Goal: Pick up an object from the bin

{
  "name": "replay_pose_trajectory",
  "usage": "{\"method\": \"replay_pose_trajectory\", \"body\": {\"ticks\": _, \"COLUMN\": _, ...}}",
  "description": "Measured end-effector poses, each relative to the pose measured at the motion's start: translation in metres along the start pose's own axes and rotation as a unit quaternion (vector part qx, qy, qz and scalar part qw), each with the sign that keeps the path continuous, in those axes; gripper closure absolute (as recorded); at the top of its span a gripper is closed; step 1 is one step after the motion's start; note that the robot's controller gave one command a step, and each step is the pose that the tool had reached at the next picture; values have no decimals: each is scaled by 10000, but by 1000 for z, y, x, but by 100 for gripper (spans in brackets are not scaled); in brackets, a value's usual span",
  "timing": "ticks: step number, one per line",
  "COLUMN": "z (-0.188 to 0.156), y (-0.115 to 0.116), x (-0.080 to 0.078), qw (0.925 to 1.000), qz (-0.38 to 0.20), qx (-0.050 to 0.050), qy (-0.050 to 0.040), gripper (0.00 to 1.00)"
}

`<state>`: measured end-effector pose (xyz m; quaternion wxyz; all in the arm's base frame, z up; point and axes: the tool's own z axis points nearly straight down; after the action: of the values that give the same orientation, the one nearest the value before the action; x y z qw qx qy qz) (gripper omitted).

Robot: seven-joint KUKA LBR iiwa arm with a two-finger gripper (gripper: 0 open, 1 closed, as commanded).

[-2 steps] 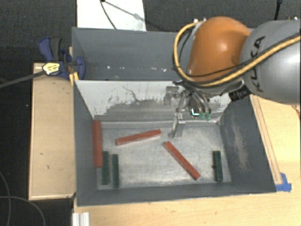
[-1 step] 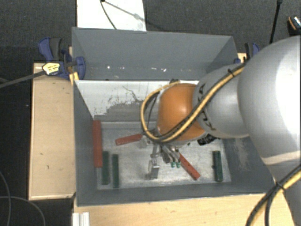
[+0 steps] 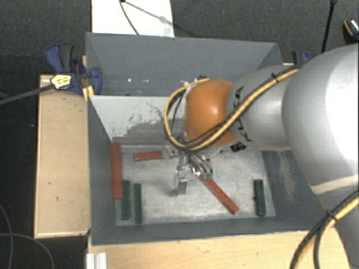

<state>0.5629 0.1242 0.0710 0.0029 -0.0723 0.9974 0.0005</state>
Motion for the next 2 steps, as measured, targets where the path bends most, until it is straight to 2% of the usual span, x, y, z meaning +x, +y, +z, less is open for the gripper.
{"method": "replay_pose_trajectory", "body": {"ticks": 1, "z": 0, "y": -66, "x": 2, "qw": 9983, "qz": 577, "qx": 14, "qy": 21, "gripper": 0}}
{"method": "replay_pose_trajectory", "body": {"ticks": 2, "z": 1, "y": -106, "x": 68, "qw": 9959, "qz": 901, "qx": 15, "qy": 48, "gripper": 0}}
